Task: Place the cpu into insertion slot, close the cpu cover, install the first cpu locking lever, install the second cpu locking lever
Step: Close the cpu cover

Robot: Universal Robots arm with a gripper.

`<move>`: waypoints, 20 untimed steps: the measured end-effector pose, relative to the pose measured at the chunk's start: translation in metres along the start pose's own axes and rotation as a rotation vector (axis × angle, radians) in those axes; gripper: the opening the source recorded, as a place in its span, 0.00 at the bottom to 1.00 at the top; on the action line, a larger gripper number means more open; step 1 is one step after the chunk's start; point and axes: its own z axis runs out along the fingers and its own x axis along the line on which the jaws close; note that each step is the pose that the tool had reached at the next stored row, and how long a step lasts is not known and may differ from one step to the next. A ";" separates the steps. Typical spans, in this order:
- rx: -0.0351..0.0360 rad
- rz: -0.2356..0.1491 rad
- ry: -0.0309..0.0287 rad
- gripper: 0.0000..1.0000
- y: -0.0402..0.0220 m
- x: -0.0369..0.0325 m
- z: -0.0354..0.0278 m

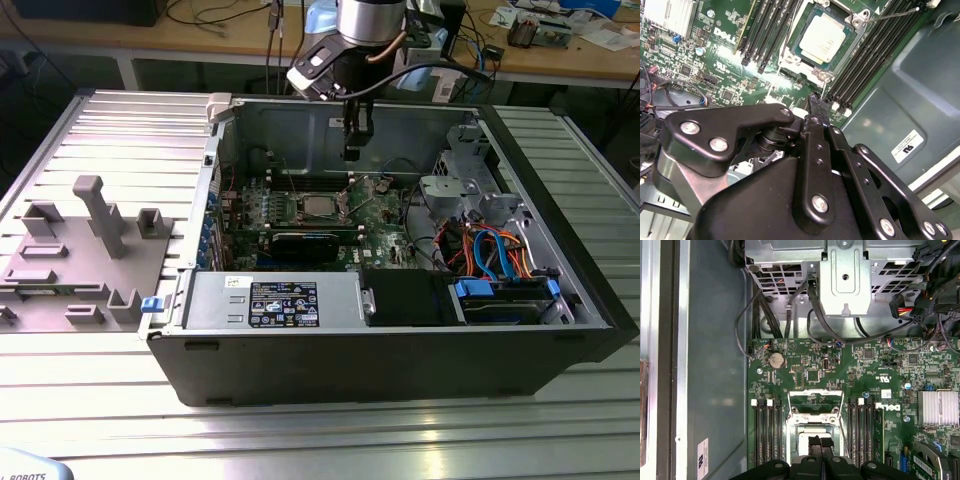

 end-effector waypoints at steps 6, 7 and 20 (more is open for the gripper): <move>0.0009 0.000 0.0001 0.11 0.0025 0.0000 0.0017; 0.0010 0.000 0.0001 0.11 0.0027 0.0000 0.0019; 0.0012 0.000 0.0001 0.11 0.0048 0.0000 0.0040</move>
